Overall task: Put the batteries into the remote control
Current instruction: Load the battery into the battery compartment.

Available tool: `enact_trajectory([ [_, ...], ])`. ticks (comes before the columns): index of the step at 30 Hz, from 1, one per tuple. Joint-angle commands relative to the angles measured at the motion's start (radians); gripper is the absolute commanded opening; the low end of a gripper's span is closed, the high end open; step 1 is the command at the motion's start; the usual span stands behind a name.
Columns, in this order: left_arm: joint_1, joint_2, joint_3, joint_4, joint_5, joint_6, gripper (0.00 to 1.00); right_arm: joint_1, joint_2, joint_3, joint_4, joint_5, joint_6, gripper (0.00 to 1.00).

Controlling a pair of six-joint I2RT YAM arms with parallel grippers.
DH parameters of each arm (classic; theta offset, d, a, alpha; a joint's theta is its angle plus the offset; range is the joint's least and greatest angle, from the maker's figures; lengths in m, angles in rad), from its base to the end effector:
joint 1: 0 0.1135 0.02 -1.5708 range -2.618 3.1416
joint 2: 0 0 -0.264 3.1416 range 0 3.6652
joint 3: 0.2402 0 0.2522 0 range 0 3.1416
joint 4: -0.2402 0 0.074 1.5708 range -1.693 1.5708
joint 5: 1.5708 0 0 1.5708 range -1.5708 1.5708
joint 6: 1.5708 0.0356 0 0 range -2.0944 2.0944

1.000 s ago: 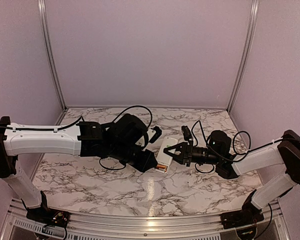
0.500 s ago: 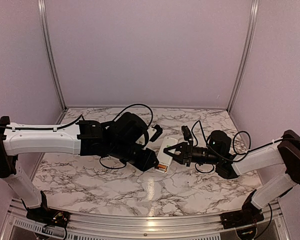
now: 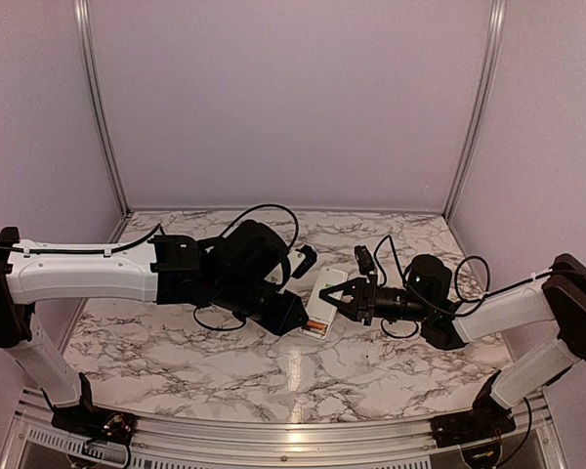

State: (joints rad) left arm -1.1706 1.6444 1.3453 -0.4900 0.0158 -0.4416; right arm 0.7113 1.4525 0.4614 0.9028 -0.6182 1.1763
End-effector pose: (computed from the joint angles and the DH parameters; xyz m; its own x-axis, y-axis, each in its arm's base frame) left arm 0.1430 -0.3395 0.2842 -0.6454 0.4288 -0.6321 0.7183 0.6223 -0.3112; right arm 0.1955 0.1957 0.1945 -0.9205 0.1999 -0.3357 -0.3109 0.1456 0.9392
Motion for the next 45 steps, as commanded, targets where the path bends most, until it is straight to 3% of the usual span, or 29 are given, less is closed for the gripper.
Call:
enact_trajectory([
  [1, 0.002, 0.008, 0.022, -0.028, -0.008, 0.009, 0.15, -0.006, -0.011, 0.042, 0.027, -0.008, -0.005, 0.0],
  [31, -0.004, 0.082, 0.058, -0.04, 0.055, 0.037, 0.04, -0.006, -0.01, 0.051, 0.078, -0.02, 0.011, 0.0],
  [45, -0.018, 0.159, 0.141, -0.134, -0.005, 0.053, 0.03, -0.003, -0.006, 0.045, 0.149, -0.035, 0.038, 0.0],
])
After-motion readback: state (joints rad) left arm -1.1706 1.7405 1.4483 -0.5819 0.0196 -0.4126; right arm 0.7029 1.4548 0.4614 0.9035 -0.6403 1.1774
